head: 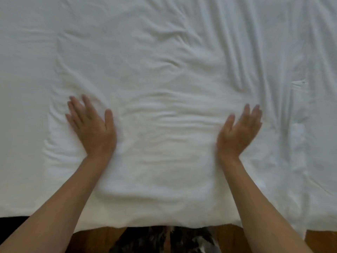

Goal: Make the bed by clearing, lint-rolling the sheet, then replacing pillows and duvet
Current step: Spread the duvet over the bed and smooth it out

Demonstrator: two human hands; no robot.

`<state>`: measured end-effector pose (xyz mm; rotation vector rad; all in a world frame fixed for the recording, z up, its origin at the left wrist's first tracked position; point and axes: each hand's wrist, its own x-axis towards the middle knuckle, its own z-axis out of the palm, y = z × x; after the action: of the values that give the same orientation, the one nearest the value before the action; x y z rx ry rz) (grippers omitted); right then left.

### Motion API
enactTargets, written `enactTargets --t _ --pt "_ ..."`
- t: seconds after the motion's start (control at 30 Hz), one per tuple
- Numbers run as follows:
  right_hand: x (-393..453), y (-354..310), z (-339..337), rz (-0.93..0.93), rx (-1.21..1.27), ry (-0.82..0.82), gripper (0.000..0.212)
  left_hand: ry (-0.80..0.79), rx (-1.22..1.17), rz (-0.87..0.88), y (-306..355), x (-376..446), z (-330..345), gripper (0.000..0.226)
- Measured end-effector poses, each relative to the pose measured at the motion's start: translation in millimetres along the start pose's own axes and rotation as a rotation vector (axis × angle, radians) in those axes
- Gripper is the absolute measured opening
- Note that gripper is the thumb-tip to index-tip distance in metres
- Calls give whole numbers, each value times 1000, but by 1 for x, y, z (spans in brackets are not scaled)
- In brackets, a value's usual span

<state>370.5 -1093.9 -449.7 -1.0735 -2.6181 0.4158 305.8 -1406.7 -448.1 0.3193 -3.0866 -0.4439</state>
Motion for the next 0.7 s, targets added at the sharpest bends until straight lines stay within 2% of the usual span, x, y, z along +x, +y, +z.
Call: enactTargets --t 0.03,0.1,0.17,0.2,0.23,0.33,0.47,0.7 --pt "-3 -42 8 -86 38 -28 55 5 2 101 20 3 -2 67" --pt "-24 -118 21 -280 51 -196 60 -28 45 292 52 -7 1 62" --pt "-47 -156 34 -460 -27 -398 61 -141 61 357 61 -26 13 61" --pt "-55 -155 42 -498 -76 -479 61 -186 79 366 55 -36 19 60" --pt "-60 -140 47 -506 -122 -512 61 -204 105 380 43 -47 22 60" --pt "-69 -57 44 -336 -150 -380 62 -152 183 433 -13 -72 22 59" --pt "-77 50 15 -225 -209 -340 60 -103 202 303 -72 -98 9 60" --pt "-121 187 -69 -14 -304 -327 58 -20 164 74 -102 -140 2 58"
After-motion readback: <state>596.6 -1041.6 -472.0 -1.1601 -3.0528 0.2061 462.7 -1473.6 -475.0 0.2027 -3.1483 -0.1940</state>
